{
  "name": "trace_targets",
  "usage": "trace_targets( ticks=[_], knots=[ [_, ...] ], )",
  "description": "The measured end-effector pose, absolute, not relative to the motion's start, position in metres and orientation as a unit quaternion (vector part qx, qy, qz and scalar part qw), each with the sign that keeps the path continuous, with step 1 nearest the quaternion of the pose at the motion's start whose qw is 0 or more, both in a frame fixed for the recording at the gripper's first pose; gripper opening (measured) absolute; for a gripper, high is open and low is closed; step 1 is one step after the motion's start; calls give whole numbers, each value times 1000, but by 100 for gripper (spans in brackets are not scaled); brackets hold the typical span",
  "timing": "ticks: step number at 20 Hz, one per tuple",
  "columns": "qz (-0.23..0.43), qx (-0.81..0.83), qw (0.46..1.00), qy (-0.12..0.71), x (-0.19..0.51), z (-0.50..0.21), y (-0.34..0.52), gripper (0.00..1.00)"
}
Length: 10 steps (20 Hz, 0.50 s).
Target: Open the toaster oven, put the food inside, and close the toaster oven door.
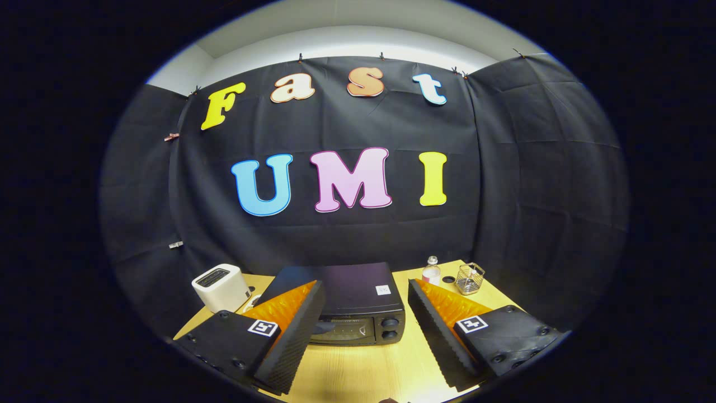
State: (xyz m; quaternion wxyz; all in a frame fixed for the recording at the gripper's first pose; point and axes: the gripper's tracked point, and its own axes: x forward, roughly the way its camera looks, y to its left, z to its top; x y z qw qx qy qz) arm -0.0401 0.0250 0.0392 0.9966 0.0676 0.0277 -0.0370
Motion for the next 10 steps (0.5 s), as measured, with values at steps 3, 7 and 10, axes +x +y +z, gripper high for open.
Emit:
trace_targets(
  ticks=[3, 7, 10],
  knots=[
    [-43, 65, 997, 22, -51, 41, 25, 99],
    [-41, 70, 996, 21, -62, 40, 32, 99],
    [-33, 65, 997, 20, -65, 44, 41, 99]
  ],
)
